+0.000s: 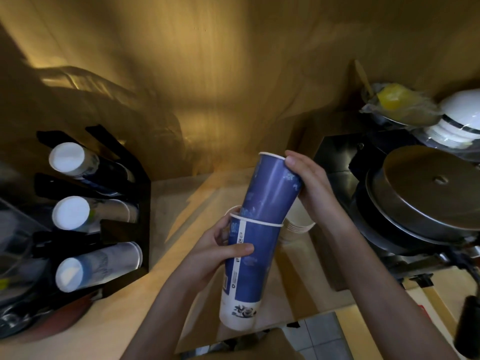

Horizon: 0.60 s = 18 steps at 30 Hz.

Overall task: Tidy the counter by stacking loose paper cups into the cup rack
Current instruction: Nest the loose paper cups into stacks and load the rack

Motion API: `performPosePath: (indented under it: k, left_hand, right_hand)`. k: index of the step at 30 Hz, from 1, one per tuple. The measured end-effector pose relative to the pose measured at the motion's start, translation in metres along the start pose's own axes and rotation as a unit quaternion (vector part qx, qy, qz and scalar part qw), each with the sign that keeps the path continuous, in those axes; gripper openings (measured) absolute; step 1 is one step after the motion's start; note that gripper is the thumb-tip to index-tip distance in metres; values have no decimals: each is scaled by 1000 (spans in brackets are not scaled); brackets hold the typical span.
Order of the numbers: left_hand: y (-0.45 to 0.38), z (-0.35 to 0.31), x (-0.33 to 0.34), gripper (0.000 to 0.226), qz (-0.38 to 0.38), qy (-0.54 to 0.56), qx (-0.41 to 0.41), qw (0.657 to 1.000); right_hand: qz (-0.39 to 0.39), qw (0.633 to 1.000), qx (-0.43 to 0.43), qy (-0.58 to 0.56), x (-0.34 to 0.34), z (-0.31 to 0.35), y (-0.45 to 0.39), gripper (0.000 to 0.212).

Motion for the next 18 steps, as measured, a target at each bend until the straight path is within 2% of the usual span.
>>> performPosePath:
  k: [5, 9, 13, 18]
  left_hand:
    - [-2, -1, 0, 81, 1, -12, 8, 1000]
    - [-5, -17, 5, 88, -25, -36, 43, 998]
    - [-6, -49, 12, 92, -64, -83, 123, 987]
    - [-7, -86, 20, 101, -61, -145, 221, 962]
  right_hand:
    - [6, 1000, -15, 19, 2, 2, 0, 60]
    - [32, 997, -45, 58, 11, 8, 6, 61]
    - [83, 989, -77, 97, 25, 14, 16, 66]
    - [58, 979, -134, 141, 22, 45, 27, 80]
Point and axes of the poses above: each hand's wrist, its own y-axis away from the middle knuckle, its own x-axis out of the palm, z = x × y, the point moved 7 cm from there along -y, towards the middle knuckle, and after that the axes turned 12 degrees about y, right-handed, at the moved point
